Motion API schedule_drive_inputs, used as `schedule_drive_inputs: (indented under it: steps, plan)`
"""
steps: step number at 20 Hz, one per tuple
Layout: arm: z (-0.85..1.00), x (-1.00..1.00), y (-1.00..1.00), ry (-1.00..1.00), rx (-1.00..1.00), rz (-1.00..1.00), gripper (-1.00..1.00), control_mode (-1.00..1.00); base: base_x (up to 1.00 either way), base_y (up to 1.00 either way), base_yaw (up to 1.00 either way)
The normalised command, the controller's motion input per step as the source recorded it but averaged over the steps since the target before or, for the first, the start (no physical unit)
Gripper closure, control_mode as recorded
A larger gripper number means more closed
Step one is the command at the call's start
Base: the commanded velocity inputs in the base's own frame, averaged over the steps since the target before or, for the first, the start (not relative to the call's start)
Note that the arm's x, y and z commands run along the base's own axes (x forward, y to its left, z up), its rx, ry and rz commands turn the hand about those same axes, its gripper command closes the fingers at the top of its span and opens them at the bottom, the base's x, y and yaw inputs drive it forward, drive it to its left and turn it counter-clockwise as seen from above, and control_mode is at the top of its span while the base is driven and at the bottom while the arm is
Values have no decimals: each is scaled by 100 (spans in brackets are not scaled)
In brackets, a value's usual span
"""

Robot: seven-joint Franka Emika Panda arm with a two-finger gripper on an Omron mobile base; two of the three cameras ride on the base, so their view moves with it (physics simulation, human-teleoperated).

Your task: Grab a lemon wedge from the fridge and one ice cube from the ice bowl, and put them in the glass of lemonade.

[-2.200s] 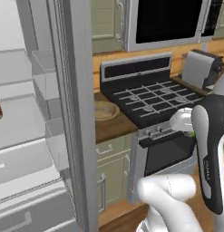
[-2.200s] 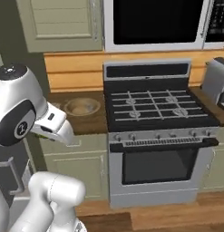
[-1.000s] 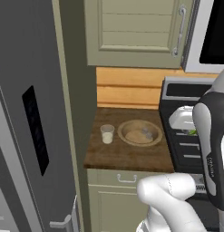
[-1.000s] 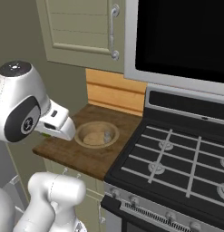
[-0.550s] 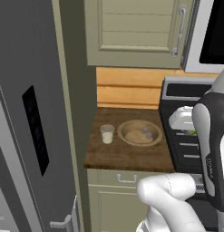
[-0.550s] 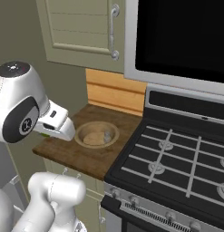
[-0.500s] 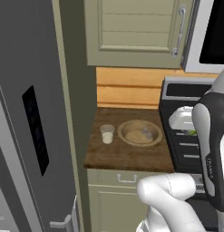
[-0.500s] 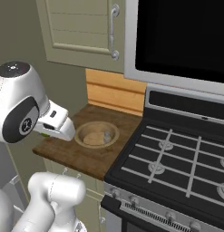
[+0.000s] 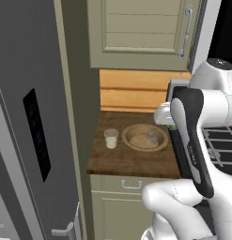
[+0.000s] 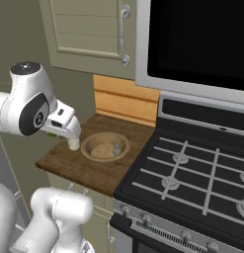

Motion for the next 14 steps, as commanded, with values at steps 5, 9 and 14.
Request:
schedule_drive_inputs:
  steps: [5,9,14]
  plan:
    - [-62,100,86,1,-7,0,100,-100,0,0,0]
    - [-69,97,11,0,0,0,100,-100,0,0,0]
    - [-17,73,-21,7,1,1,100,-100,0,0,0]
